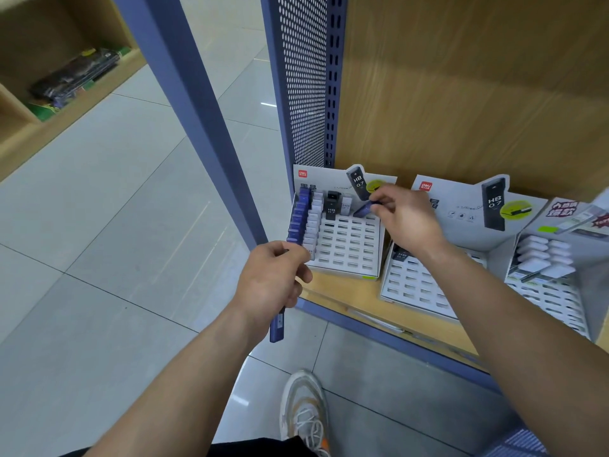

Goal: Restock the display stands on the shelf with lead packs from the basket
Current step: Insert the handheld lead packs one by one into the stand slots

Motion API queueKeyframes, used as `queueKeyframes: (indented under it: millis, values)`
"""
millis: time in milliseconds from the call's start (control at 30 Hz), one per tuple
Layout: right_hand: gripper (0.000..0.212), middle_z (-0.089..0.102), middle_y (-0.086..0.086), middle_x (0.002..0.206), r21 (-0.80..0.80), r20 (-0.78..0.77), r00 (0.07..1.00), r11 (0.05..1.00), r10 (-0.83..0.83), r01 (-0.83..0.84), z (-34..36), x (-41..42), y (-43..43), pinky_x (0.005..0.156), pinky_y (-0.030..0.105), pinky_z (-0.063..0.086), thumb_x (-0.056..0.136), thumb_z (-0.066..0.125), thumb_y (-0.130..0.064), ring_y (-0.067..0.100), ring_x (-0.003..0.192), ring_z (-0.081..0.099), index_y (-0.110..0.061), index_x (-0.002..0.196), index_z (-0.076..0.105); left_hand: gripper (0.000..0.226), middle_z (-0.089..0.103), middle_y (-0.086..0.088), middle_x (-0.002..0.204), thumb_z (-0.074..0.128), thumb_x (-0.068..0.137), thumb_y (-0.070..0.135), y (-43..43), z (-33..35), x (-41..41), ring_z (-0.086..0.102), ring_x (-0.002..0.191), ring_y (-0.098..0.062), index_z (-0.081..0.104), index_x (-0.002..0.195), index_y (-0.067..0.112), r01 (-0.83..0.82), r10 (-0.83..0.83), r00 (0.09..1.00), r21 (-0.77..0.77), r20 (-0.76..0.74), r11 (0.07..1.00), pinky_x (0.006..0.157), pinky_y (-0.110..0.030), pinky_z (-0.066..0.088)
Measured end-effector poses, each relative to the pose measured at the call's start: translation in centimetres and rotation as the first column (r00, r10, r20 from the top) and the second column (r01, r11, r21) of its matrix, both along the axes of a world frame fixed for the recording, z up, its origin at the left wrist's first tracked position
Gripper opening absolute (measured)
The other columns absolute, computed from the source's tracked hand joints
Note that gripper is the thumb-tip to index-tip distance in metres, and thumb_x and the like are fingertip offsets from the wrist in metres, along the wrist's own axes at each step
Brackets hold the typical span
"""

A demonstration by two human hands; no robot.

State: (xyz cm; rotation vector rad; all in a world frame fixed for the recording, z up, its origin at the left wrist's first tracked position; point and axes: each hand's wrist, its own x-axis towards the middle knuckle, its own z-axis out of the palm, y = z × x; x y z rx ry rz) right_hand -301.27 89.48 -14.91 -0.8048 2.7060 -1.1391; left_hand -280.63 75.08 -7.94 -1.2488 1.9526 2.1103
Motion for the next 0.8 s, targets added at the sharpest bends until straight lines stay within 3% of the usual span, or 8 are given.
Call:
queueKeyframes:
  millis: [100, 200, 267, 433, 567, 667, 767, 800]
  values:
    - [0.015, 0.07, 0.0, 0.093, 0.009, -0.025, 1.0, 1.0, 0.002, -0.002, -0.4, -0.3, -0.2, 0.074, 0.003, 0.043, 0.092, 0.066, -0.008, 0.011, 0.083, 0.064, -0.009, 0.106, 0.073, 0.01, 0.059, -0.003, 0.061, 0.059, 0.095, 0.013, 0.0, 0.1, 0.0, 0.034, 0.044, -0.015, 0.061, 0.086, 0.01, -0.003, 0.003, 1.0, -0.003, -0.005, 1.0, 0.042, -0.023, 0.03]
    - [0.015, 0.068, 0.009, 0.106, 0.003, -0.138, 0.99, 1.0, 0.012, -0.011, -1.0, -0.7, -0.7, 0.086, 0.036, 0.054, 0.091, 0.067, -0.008, 0.026, 0.09, 0.067, -0.006, 0.105, 0.074, 0.009, 0.059, -0.004, 0.06, 0.052, 0.092, 0.006, 0.0, 0.3, 0.0, 0.035, 0.044, -0.015, 0.061, 0.091, 0.01, -0.027, 0.028, 1.0, 0.025, -0.012, 0.999, 0.042, -0.023, 0.031]
    - [0.016, 0.065, 0.011, 0.111, -0.031, -0.169, 0.986, 1.0, -0.007, 0.002, -1.3, -0.7, -1.1, 0.089, 0.043, 0.055, 0.092, 0.067, -0.006, 0.029, 0.093, 0.066, -0.004, 0.106, 0.074, 0.015, 0.059, -0.005, 0.06, 0.048, 0.09, 0.002, 0.0, 0.3, 0.0, 0.035, 0.043, -0.015, 0.06, 0.093, 0.01, -0.048, 0.048, 0.999, 0.033, -0.016, 0.998, 0.042, -0.022, 0.031]
    - [0.007, 0.068, 0.005, 0.097, -0.06, -0.24, 0.969, 0.997, -0.057, 0.044, -2.4, -0.6, -1.9, 0.077, 0.041, 0.054, 0.09, 0.067, -0.008, 0.024, 0.084, 0.063, -0.009, 0.094, 0.072, 0.018, 0.059, -0.004, 0.059, 0.047, 0.09, 0.0, -0.1, 0.3, -0.1, 0.035, 0.042, -0.015, 0.06, 0.094, 0.011, -0.076, 0.077, 0.997, 0.03, -0.025, 0.997, 0.041, -0.021, 0.03]
    - [0.014, 0.069, 0.012, 0.1, 0.025, -0.303, 0.953, 1.0, -0.005, 0.013, -3.3, -0.4, -1.9, 0.077, 0.038, 0.053, 0.092, 0.063, -0.008, 0.03, 0.089, 0.065, -0.005, 0.1, 0.075, 0.017, 0.064, -0.003, 0.065, 0.047, 0.093, 0.001, -0.2, 0.1, 0.0, 0.039, 0.044, -0.015, 0.057, 0.101, 0.013, -0.039, 0.04, 0.998, 0.016, -0.051, 0.999, 0.043, -0.022, 0.032]
    - [0.015, 0.064, 0.008, 0.107, -0.028, -0.194, 0.98, 0.999, -0.048, 0.044, -1.6, 0.4, -2.1, 0.082, 0.036, 0.055, 0.092, 0.066, -0.014, 0.024, 0.088, 0.066, -0.007, 0.103, 0.074, 0.02, 0.074, -0.005, 0.079, 0.048, 0.098, -0.001, -0.1, 0.2, 0.0, 0.048, 0.049, -0.015, 0.056, 0.112, 0.011, 0.004, 0.0, 0.994, 0.037, -0.11, 0.999, 0.044, -0.024, 0.039]
    - [0.011, 0.066, -0.002, 0.097, -0.163, -0.105, 0.992, 0.985, -0.072, 0.054, 2.4, 3.7, -1.1, 0.073, 0.012, 0.049, 0.093, 0.066, -0.015, 0.006, 0.075, 0.063, -0.014, 0.099, 0.074, 0.021, 0.078, -0.01, 0.093, 0.05, 0.101, -0.001, 0.2, 0.5, -0.3, 0.059, 0.059, -0.02, 0.057, 0.118, 0.009, 0.029, -0.01, 0.984, 0.107, -0.177, 0.994, 0.053, -0.028, 0.049]
    - [0.009, 0.069, -0.004, 0.089, -0.208, -0.01, 0.999, 0.977, -0.037, 0.034, 3.7, 5.6, -0.5, 0.07, 0.012, 0.049, 0.093, 0.064, -0.014, 0.006, 0.072, 0.063, -0.016, 0.093, 0.073, 0.02, 0.078, -0.012, 0.095, 0.049, 0.103, -0.001, 0.4, 0.7, -0.4, 0.065, 0.063, -0.021, 0.057, 0.119, 0.009, 0.031, -0.001, 0.979, 0.144, -0.203, 0.989, 0.057, -0.028, 0.053]
